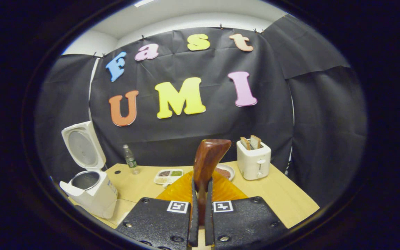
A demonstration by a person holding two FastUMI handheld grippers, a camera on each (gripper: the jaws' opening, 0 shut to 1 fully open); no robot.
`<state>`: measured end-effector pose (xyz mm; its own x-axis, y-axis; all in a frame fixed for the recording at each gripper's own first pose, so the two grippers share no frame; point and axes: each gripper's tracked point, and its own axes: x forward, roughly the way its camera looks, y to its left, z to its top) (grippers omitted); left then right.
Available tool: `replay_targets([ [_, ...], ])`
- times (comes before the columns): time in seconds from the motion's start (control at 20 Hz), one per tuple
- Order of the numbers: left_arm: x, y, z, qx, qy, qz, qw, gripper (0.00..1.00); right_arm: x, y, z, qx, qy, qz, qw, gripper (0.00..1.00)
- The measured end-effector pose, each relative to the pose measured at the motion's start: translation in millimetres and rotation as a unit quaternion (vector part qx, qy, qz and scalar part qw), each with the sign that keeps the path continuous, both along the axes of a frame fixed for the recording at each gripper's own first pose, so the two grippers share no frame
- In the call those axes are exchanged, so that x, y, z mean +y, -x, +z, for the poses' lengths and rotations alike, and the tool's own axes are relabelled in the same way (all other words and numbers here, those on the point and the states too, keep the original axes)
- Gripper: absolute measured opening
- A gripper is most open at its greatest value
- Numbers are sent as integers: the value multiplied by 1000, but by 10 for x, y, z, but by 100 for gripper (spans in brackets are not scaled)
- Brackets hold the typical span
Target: Close the left gripper, press the button to open the rice cooker; take a wooden spoon from the chopstick holder with the right hand, scoop a spoonful of rice and pour it into the rice cooker, then put the wooden spoon back into the chopstick holder.
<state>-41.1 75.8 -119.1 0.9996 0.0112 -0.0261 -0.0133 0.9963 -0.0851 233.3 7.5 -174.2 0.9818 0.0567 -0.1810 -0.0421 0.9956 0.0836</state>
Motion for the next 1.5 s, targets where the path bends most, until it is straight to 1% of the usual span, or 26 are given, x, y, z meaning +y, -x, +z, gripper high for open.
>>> replay_targets([
  [0.1, 54, 0, -2, -1, 1, 5, 1000, 96, 259, 75, 22, -1, 5, 21, 1000, 13],
  [0.25, 62, 23, 22, -5, 4, 3, 1000, 96, 686, 174, 2, -5, 10, 53, 999, 13],
  [0.45, 121, 80, 57, -6, 4, 9, 1000, 96, 1105, 237, -200, -2, 17, 71, 997, 13],
  [0.5, 137, 78, 61, -7, 3, 11, 1000, 96, 1178, 234, -280, 1, 23, 69, 997, 13],
  [0.65, 201, 83, 47, -5, 10, 19, 1000, 96, 1276, 250, -600, 19, 47, 42, 998, 12],
  [0.75, 266, 86, 60, -12, 23, 27, 999, 96, 1411, 268, -731, 16, 64, 35, 997, 12],
  [0.85, 238, 94, 19, -5, 43, 19, 999, 96, 1474, 255, -908, 18, 89, 24, 996, 12],
  [0.9, 229, 96, 22, -6, 52, 15, 999, 95, 1498, 253, -1009, 23, 92, 22, 995, 12],
  [1.0, 252, 119, 21, -6, 54, 20, 998, 94, 1542, 246, -1192, 35, 84, 23, 996, 13],
  [1.15, 292, 111, -41, -3, 26, 35, 999, 94, 1583, 236, -1370, 51, 60, 21, 997, 12],
  [1.2, 273, 96, -58, 0, 24, 36, 999, 94, 1657, 264, -1442, 62, 43, 31, 997, 12],
  [1.3, 161, 77, -69, 3, 31, 24, 999, 94, 1857, 333, -1495, 71, 17, 58, 996, 13],
  [1.4, 42, 51, -72, 3, 34, 8, 999, 94, 1942, 374, -1485, 72, 14, 68, 995, 13],
  [1.5, 13, 27, -115, 7, 25, 3, 1000, 94, 2077, 425, -1508, 82, 0, 86, 993, 12],
])
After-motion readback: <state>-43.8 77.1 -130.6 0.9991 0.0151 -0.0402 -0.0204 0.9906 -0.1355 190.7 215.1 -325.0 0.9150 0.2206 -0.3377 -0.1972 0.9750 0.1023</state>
